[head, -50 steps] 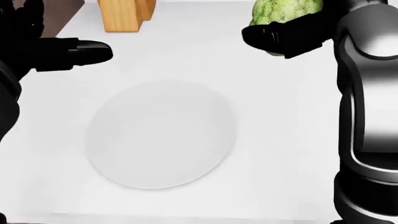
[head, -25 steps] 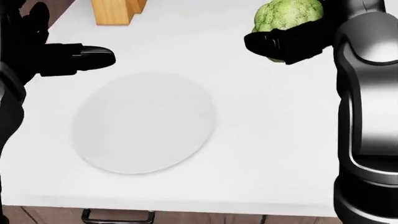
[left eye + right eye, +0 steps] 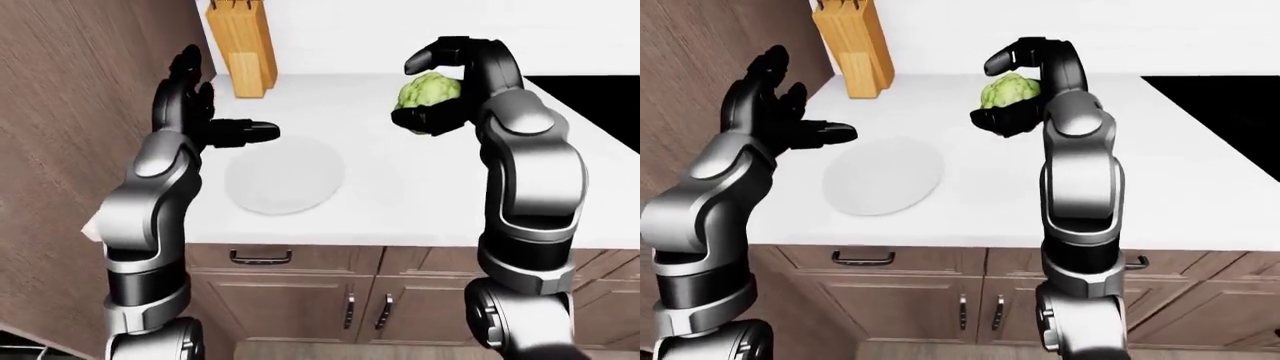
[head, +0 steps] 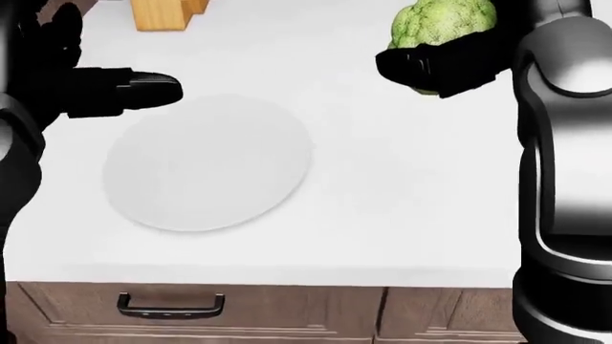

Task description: Place the broccoli on the rack of the oven.

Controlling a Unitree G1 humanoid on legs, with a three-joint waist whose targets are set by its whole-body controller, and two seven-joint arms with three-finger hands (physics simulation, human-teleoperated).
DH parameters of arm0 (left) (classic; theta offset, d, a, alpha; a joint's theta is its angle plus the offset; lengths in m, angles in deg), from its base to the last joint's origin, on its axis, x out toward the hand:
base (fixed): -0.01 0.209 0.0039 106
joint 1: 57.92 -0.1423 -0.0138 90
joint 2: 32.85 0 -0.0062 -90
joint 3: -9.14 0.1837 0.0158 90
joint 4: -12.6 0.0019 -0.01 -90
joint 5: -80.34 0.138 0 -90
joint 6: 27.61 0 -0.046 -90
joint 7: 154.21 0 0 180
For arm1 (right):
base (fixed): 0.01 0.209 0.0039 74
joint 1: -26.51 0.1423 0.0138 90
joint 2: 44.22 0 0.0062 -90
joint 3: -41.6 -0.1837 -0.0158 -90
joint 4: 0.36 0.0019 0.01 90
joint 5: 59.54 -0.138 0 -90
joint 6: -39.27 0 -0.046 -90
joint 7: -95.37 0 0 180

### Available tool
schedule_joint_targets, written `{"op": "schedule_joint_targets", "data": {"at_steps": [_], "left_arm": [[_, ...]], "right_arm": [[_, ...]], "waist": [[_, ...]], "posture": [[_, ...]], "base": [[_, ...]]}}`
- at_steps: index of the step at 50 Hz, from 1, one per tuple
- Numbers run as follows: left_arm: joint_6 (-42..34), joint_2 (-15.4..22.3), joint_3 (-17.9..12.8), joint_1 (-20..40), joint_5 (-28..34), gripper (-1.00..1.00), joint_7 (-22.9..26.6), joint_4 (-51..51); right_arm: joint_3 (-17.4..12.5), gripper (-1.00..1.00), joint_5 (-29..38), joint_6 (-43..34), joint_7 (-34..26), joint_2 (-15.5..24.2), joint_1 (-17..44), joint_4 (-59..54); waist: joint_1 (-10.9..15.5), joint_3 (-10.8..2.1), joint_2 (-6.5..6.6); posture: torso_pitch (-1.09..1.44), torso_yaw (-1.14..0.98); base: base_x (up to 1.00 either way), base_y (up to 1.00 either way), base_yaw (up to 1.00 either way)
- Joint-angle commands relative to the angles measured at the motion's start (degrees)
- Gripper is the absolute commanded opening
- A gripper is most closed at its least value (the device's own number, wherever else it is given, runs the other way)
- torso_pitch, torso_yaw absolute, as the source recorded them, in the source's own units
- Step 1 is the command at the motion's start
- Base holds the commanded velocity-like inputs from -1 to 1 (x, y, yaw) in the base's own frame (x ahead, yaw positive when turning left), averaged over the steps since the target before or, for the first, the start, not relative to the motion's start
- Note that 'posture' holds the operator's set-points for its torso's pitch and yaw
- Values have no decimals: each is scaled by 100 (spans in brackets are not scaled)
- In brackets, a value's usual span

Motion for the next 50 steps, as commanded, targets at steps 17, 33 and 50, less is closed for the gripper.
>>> {"op": "schedule_joint_targets", "data": {"at_steps": [17, 33, 50], "left_arm": [[183, 100, -166, 156, 55, 100, -44, -237], [171, 77, -136, 204, 82, 100, -47, -211], [228, 78, -142, 188, 104, 100, -19, -160]], "right_arm": [[54, -100, 17, 249, 4, -18, 134, 291], [24, -100, 23, 251, -16, 24, 189, 252], [12, -100, 40, 272, 26, 4, 219, 235]], "waist": [[42, -126, 456], [102, -83, 167], [151, 105, 153]], "posture": [[0, 0], [0, 0], [0, 0]], "base": [[-8, 0, 0], [-9, 0, 0], [-7, 0, 0]]}}
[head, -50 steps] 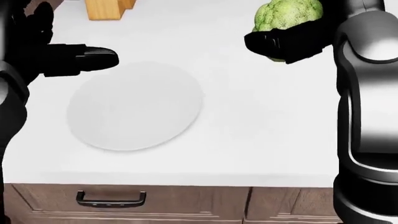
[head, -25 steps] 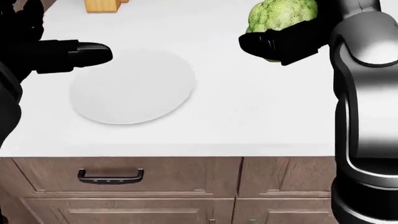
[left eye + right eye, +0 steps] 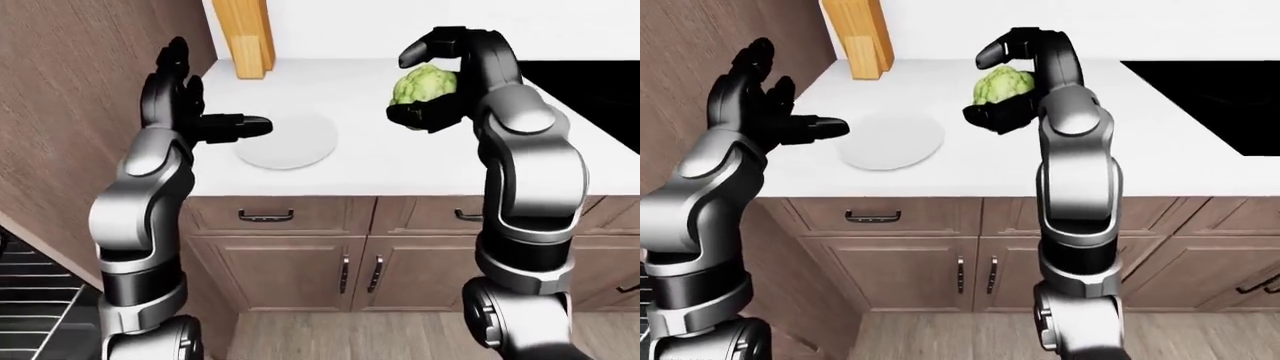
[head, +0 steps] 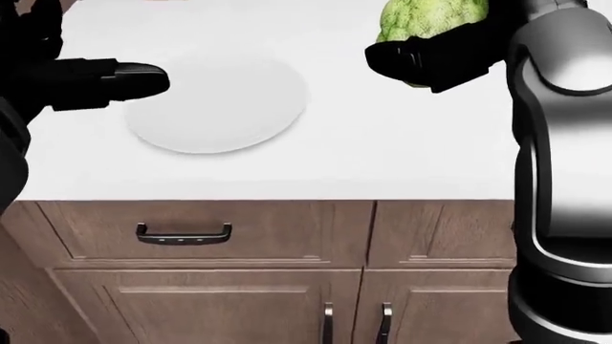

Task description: Place the broccoli on the rack of the oven.

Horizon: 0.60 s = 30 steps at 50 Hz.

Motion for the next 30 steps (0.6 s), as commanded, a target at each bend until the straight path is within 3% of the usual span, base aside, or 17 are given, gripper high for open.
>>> {"op": "schedule_joint_targets", "data": {"at_steps": [1, 2, 3, 7, 9, 29, 30], "left_arm": [[151, 29, -16, 159, -4, 100, 6, -123], [114, 30, -20, 169, -12, 100, -2, -151], [129, 24, -13, 158, -9, 100, -1, -145], [144, 22, -11, 149, -6, 100, 5, -143], [167, 20, -9, 144, -2, 100, 12, -123], [107, 4, 7, 168, 24, 100, 3, -151], [93, 1, 7, 176, 20, 100, 0, -161]], "right_arm": [[-63, -100, 54, 139, 70, 63, 157, 107], [-71, -100, 45, 149, 72, 61, 149, 107], [-75, -100, 42, 164, 80, 62, 125, 116], [-82, -100, 24, 194, 102, 60, 87, 115], [-93, -100, 10, 192, 124, 48, 89, 122], [-32, -100, 52, 232, 102, 114, 148, 26], [-27, -100, 62, 216, 86, 119, 152, 34]], "waist": [[2, -145, -78], [45, -160, -145], [-3, -98, -1], [-64, -208, 161], [-85, -184, 244], [-115, -270, 168], [-112, -415, 197]], "posture": [[0, 0], [0, 0], [0, 0], [0, 0], [0, 0], [0, 0], [0, 0]], "base": [[0, 0, 0], [0, 0, 0], [0, 0, 0], [0, 0, 0], [0, 0, 0], [0, 0, 0], [0, 0, 9]]}}
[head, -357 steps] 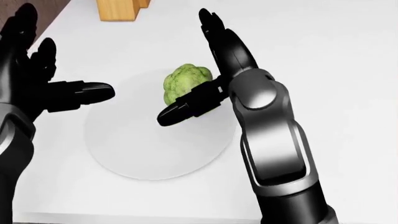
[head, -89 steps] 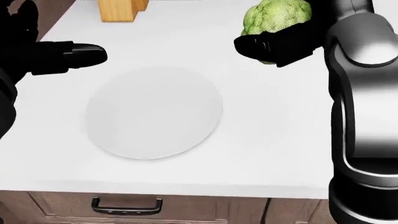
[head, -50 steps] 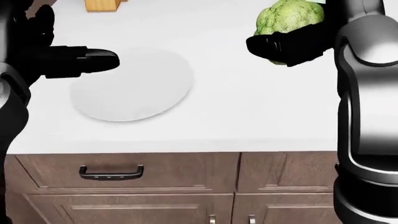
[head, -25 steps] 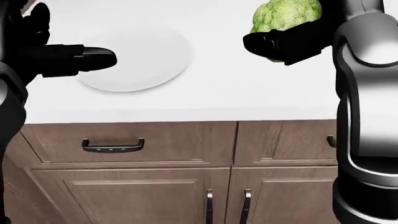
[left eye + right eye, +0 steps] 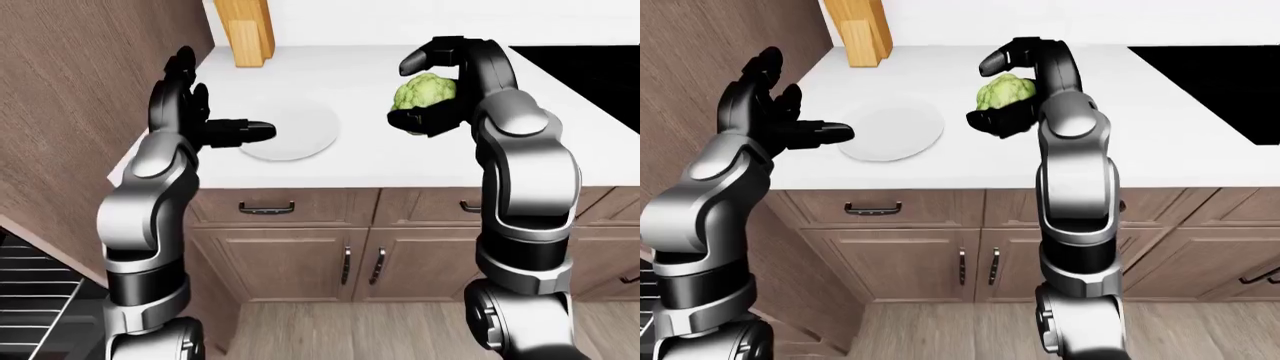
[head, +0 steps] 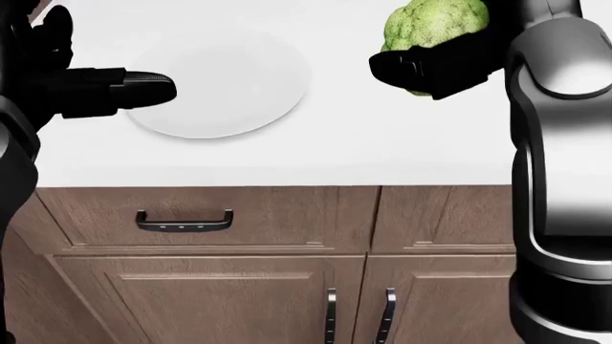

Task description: Place the broccoli on the rack of the oven.

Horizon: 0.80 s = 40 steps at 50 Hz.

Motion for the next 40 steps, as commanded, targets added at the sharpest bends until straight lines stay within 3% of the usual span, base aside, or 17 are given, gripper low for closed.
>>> {"op": "schedule_joint_targets", "data": {"at_steps": [1, 5, 7, 15, 17, 20, 23, 25, 26, 27, 28, 31, 37, 38, 39, 40], "left_arm": [[138, 66, -42, 227, -5, 100, -9, -254], [146, 54, -37, 204, 2, 100, -8, -260], [162, 53, -37, 199, 6, 100, -1, -250], [232, 29, -23, 173, 26, 100, 10, -198], [227, 19, -13, 166, 31, 100, 8, -207], [207, 14, -18, 148, 35, 100, 6, -240], [180, 15, -32, 131, 27, 100, 2, -284], [179, 16, -37, 125, 22, 100, 3, -291], [186, 15, -39, 116, 22, 100, 4, -289], [198, 14, -40, 110, 22, 100, 6, -282], [213, 16, -43, 111, 22, 100, 11, -265], [198, 45, -51, 152, 19, 100, 18, -238], [202, 34, -42, 123, 18, 100, 6, -257], [221, 30, -41, 118, 19, 100, 11, -246], [207, 30, -42, 130, 17, 100, 7, -247], [216, 29, -41, 130, 17, 100, 9, -237]], "right_arm": [[-58, -100, 76, 191, 19, 71, 234, 217], [-69, -100, 110, 180, 4, 47, 214, 224], [-59, -100, 130, 159, -8, 51, 239, 231], [-83, -100, 144, 216, 9, 17, 183, 213], [-82, -100, 149, 240, 17, 11, 144, 221], [-76, -100, 152, 256, 13, 7, 119, 229], [-67, -100, 161, 250, 6, 8, 115, 242], [-58, -100, 171, 226, -3, 5, 123, 258], [-52, -100, 177, 235, -4, 2, 119, 252], [-50, -100, 181, 239, -5, -1, 117, 247], [-48, -100, 184, 250, -2, -8, 118, 234], [-44, -100, 196, 276, -6, -17, 124, 203], [-32, -100, 212, 279, 0, -62, 129, 191], [-29, -100, 216, 275, -5, -60, 128, 192], [-31, -100, 216, 281, -5, -60, 128, 186], [-29, -100, 220, 279, -6, -59, 138, 177]], "waist": [[-5, -297, 50], [61, -233, -1], [37, -291, -26], [77, -302, -159], [118, -295, -78], [130, -157, 136], [151, -105, 394], [169, -114, 653], [170, -242, 779], [201, -106, 629], [173, -159, 654], [213, -279, 481], [18, -131, 83], [-20, -159, -108], [-69, -262, -475], [-64, -94, -123]], "posture": [[0, 0], [0, 0], [0, 0], [0, 0], [0, 0], [0, 0], [0, 0], [0, 0], [0, 0], [0, 0], [0, 0], [0, 0], [0, 0], [0, 0], [0, 0], [0, 0]], "base": [[0, 0, 15], [-5, 0, 47], [-19, 0, 79], [-30, 0, 87], [-40, 0, 94], [-41, 0, 95], [-41, 0, 95], [-41, 0, 95], [-41, 0, 95], [-40, 0, 95], [-40, 0, 95], [-41, 0, 95], [-41, 0, 95], [-41, 0, 95], [-41, 0, 95], [-41, 0, 95]]}}
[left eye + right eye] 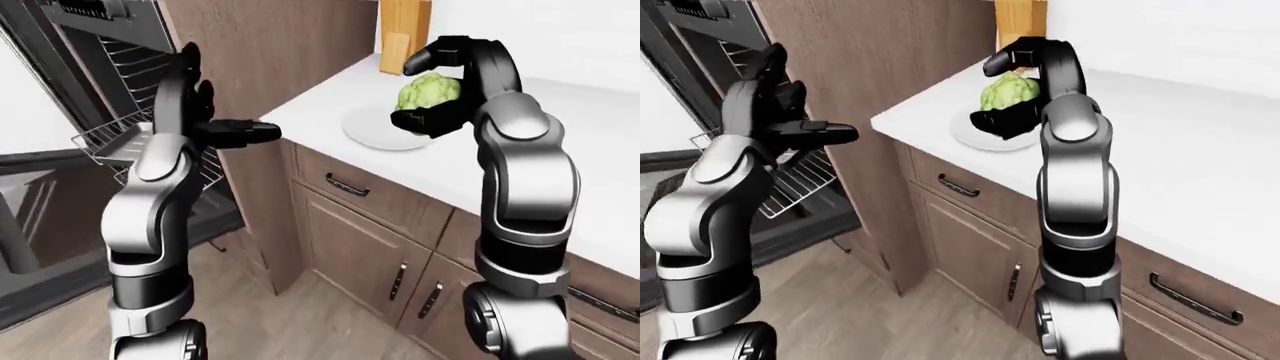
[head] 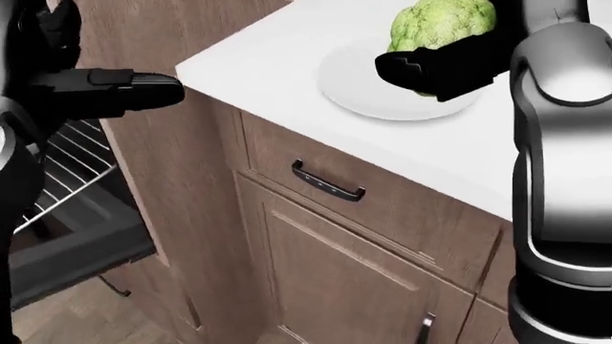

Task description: Place the broccoli on the rack of the oven.

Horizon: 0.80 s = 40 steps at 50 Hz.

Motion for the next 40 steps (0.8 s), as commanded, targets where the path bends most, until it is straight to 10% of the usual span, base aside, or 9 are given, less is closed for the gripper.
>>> {"op": "schedule_joint_targets", "data": {"at_steps": [1, 13, 17, 22, 29, 32, 33, 35, 40], "left_arm": [[116, 112, -111, 184, 24, 100, -14, -83], [77, 135, -130, 211, -8, 100, -27, -107], [102, 135, -128, 191, -4, 100, -26, -91], [153, 119, -114, 138, 9, 100, -17, -85], [196, 108, -120, 109, 23, 100, -6, -56], [192, 105, -117, 111, 24, 100, -5, -57], [159, 109, -124, 109, 16, 100, -9, -90], [161, 110, -131, 95, 12, 100, -9, -99], [140, 122, -131, 116, 10, 100, -11, -99]], "right_arm": [[40, -100, 4, 132, 9, 1, 250, 94], [64, -100, 23, 192, 14, -55, 241, 32], [63, -100, 14, 244, 16, -75, 224, -7], [63, -100, 6, 303, 32, -106, 134, 7], [94, -100, 11, 367, -24, -125, 88, -16], [101, -100, 16, 367, -43, -131, 105, -31], [85, -100, 1, 404, -39, -144, 96, -62], [83, -100, -14, 443, -38, -157, 82, -79], [78, -100, -79, 532, -26, -195, 105, -160]], "waist": [[122, -189, -53], [222, -149, 460], [304, -195, 1029], [336, -317, 637], [271, -48, 327], [220, -215, -330], [135, 1, 116], [250, -199, -60], [277, -119, 187]], "posture": [[0, 0], [0, 0], [0, 0], [0, 0], [0, 0], [0, 0], [0, 0], [0, 0], [0, 0]], "base": [[-41, 0, 95], [-41, 0, 95], [-41, 0, 95], [-41, 0, 100], [-41, 0, 100], [-41, 0, 100], [-39, 0, 100], [-39, 0, 100], [-38, 0, 100]]}}
